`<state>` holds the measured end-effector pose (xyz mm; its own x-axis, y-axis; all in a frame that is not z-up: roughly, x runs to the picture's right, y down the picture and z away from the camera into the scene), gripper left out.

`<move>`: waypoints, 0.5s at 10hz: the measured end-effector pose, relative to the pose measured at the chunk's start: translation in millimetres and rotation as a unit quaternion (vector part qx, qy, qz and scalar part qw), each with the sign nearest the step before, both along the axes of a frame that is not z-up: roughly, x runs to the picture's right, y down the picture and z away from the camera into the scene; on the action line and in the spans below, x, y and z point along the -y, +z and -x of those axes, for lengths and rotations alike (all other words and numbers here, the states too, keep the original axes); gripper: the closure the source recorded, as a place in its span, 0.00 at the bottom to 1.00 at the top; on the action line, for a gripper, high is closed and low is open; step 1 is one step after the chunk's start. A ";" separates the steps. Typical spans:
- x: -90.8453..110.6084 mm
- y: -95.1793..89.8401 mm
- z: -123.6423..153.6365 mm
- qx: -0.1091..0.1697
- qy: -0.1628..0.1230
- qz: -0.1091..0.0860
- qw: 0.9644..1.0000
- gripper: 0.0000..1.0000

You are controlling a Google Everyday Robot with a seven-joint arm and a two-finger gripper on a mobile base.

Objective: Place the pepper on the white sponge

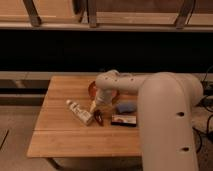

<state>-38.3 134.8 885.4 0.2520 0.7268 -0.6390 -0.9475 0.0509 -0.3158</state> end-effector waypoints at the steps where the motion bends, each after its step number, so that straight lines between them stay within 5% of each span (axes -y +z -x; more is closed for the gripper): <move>1: -1.7 3.1 5.8 0.006 -0.003 0.004 1.000 0.36; 5: -11.7 5.6 15.7 0.030 -0.002 0.017 0.999 0.70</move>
<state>-53.9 146.5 891.0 0.2935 0.7041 -0.6467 -0.9263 0.0421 -0.3745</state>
